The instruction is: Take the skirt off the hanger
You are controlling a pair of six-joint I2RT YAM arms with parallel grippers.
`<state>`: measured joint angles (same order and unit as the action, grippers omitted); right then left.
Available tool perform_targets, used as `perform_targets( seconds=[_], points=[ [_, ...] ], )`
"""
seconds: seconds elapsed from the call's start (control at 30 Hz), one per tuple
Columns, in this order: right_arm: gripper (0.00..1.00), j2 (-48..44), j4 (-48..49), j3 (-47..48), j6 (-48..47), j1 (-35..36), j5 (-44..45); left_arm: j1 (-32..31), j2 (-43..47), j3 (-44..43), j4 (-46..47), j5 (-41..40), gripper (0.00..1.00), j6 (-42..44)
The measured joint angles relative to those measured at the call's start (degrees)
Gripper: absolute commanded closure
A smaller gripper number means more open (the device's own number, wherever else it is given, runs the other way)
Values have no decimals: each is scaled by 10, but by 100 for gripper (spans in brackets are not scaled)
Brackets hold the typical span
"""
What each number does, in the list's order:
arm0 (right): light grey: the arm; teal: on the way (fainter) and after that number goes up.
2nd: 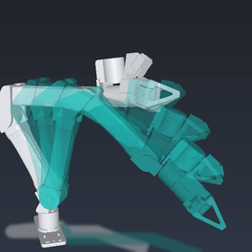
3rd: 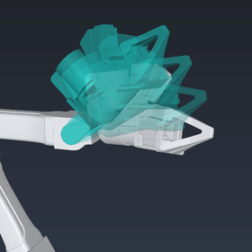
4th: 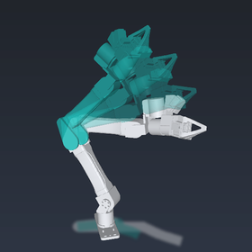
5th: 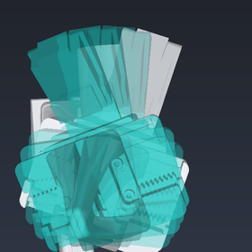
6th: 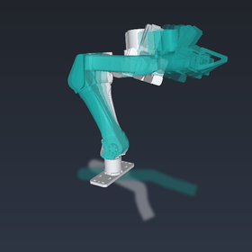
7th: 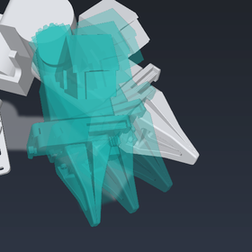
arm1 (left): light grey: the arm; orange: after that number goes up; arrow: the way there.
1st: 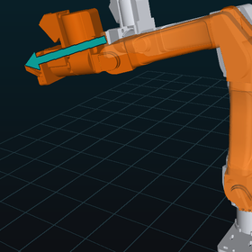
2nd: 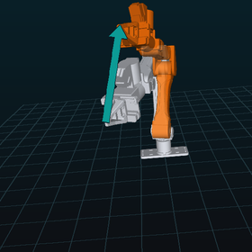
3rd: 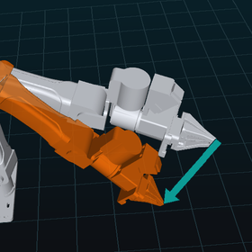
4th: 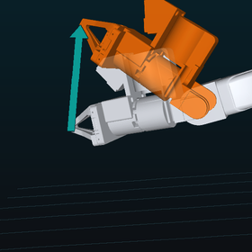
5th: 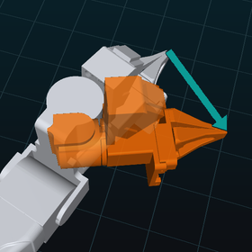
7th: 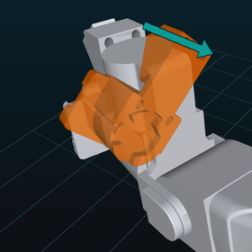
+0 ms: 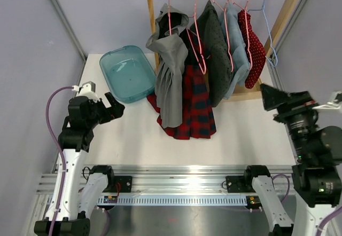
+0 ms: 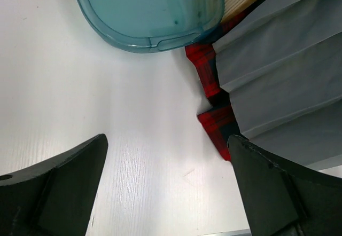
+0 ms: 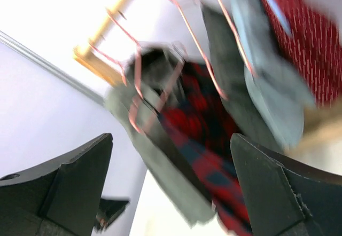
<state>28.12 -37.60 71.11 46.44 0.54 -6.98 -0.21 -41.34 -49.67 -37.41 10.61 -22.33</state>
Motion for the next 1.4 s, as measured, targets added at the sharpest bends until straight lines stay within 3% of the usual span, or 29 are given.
perform_targets(
  seconds=[0.13,0.33,0.53,0.67,0.83,0.97,1.4],
  points=[
    [1,74,35,149,-84,0,30,0,0,7,-4,-3,1,0],
    [1,151,83,277,-188,0,78,0,-2,13,-2,-2,1,0],
    [1,354,79,481,-255,0,111,0,-9,15,-2,-1,1,0],
    [1,488,63,559,-286,0,137,-2,-9,15,-2,-1,1,0],
    [5,628,21,608,-308,0,156,-6,-9,15,-2,0,1,0],
    [9,688,-13,621,-313,0,165,-9,-9,15,-2,1,1,0],
    [27,657,-6,525,-317,0,168,-10,-11,15,-2,1,1,0]
  ],
)
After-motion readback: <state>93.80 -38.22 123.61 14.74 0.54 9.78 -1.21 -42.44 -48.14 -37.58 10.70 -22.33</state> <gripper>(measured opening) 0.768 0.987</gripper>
